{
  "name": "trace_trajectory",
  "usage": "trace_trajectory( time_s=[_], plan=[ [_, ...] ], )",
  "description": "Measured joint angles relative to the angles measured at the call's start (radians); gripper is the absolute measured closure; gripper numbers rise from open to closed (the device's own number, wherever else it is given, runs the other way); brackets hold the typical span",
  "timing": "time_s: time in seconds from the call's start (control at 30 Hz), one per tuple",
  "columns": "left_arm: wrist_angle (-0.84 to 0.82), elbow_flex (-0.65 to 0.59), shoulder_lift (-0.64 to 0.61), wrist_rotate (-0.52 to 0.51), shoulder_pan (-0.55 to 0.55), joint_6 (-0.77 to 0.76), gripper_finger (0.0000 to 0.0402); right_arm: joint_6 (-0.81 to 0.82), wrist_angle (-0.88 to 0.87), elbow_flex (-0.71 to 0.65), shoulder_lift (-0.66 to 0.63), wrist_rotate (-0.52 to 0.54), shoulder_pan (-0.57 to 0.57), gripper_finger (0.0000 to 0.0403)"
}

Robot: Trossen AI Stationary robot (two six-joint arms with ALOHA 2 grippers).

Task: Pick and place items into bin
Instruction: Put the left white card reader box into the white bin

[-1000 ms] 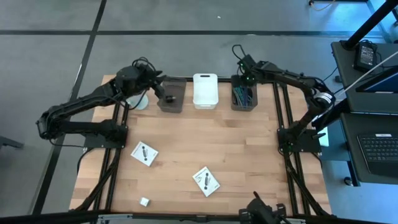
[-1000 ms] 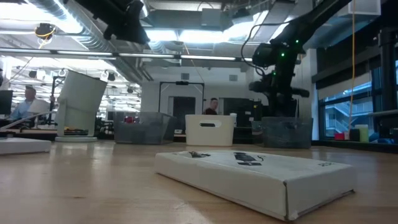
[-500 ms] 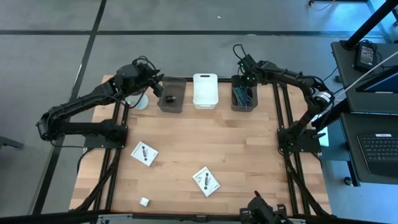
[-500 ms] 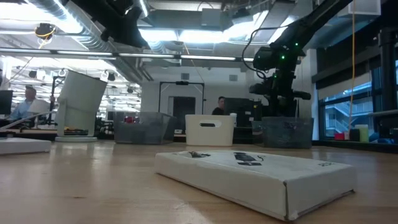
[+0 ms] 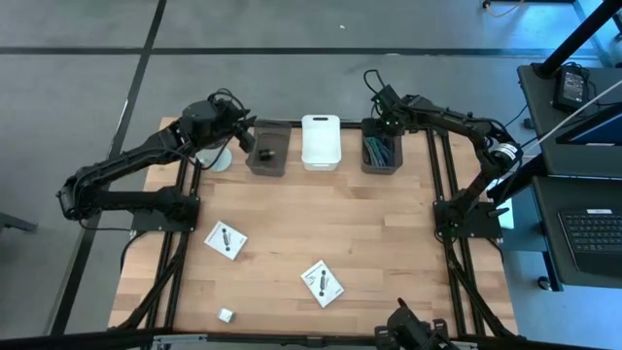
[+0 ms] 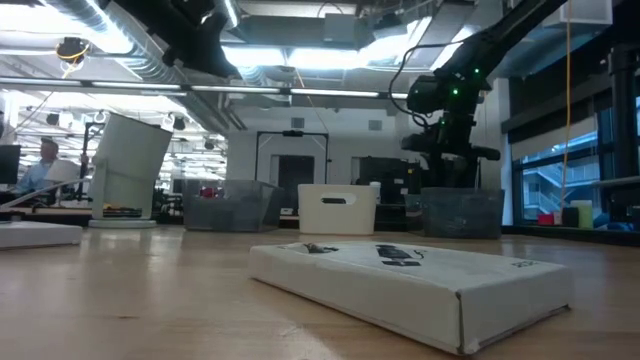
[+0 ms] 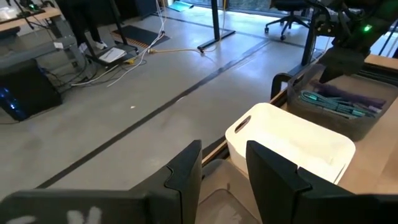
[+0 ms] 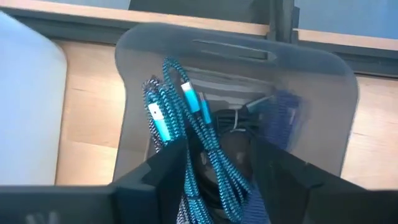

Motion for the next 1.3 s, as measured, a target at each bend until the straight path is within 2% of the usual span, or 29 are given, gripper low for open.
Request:
trace_trajectory(
  time_s=[0.27,0.53,0.67,0.87,0.97,1.03,1.13,1.3],
  plan=[
    [-0.076,0.000,0.000,-0.061,-0.020,0.059,0.0279,-0.079,-0.060,0.083,-0.022,-0.007,0.005,0.0201],
    [-0.180,0.004,0.041,-0.207,-0.169,-0.006,0.0278,-0.114,-0.074,0.116,-0.203,-0.007,0.059,0.0201],
    [-0.255,0.078,0.113,-0.303,-0.266,-0.074,0.0277,-0.133,-0.110,0.116,-0.293,-0.007,0.113,0.0201],
    [-0.464,0.256,0.267,-0.420,-0.380,-0.198,0.0277,-0.142,-0.168,0.116,-0.373,0.001,0.206,0.0201],
    [-0.588,0.344,0.344,-0.424,-0.420,-0.293,0.0277,-0.164,-0.190,0.116,-0.390,0.002,0.254,0.0201],
    [-0.659,0.390,0.379,-0.380,-0.437,-0.336,0.0276,-0.183,-0.197,0.116,-0.396,0.002,0.283,0.0201],
    [-0.688,0.422,0.411,-0.332,-0.442,-0.488,0.0268,-0.215,-0.206,0.116,-0.395,0.002,0.319,0.0201],
    [-0.711,0.423,0.435,-0.214,-0.416,-0.691,0.0221,-0.245,-0.228,0.116,-0.395,0.059,0.363,0.0201]
  ],
)
